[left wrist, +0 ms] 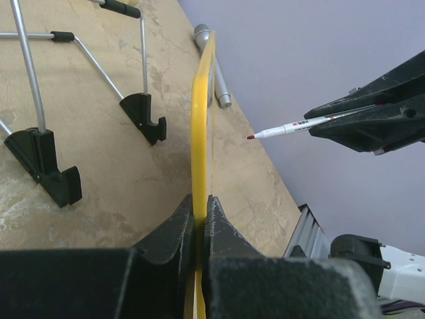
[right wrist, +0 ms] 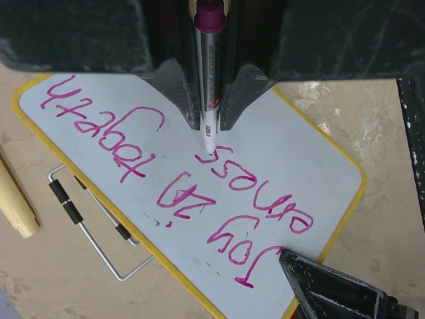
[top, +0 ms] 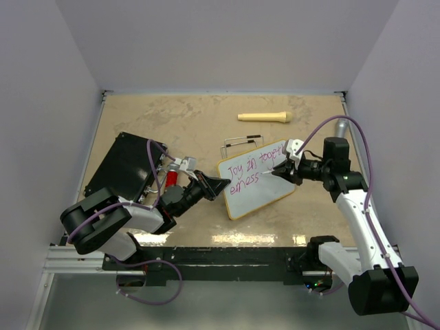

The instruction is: Write a sentence on the whiteboard

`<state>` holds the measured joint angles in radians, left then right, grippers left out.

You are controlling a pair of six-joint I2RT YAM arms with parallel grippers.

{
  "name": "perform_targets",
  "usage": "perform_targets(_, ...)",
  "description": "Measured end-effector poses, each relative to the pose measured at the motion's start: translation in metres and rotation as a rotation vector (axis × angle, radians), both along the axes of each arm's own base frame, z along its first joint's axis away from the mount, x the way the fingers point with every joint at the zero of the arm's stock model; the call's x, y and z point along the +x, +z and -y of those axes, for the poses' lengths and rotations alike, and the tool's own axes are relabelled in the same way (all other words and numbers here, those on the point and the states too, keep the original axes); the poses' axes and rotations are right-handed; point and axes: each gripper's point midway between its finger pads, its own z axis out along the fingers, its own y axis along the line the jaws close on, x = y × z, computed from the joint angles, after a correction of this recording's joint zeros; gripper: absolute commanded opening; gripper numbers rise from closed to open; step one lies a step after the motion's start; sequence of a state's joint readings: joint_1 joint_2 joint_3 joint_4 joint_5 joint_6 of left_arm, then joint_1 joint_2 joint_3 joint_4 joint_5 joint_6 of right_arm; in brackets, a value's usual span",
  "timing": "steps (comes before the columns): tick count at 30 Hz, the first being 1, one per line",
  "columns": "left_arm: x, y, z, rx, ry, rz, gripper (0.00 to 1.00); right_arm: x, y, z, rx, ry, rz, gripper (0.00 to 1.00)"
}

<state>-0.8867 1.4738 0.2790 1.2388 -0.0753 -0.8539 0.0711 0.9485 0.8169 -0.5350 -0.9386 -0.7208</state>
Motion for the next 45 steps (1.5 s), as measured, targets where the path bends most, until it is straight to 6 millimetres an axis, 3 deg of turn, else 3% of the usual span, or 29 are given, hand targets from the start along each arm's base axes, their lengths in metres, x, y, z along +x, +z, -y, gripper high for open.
perform_targets(12,0.001,0.001,-0.001,-0.003,0.002,0.003,0.0,-0.004,0.005,-0.002,0.008,0.021,-0.001,0.0)
perform_targets(28,0.003,-0.001,-0.001,0.007,0.003,-0.004,0.0,0.006,0.01,0.0,0.012,-0.017,0.019,0.0)
perform_targets(45,0.017,0.005,-0.001,0.016,-0.01,0.007,0.0,0.005,0.009,0.0,0.013,-0.016,0.012,0.0)
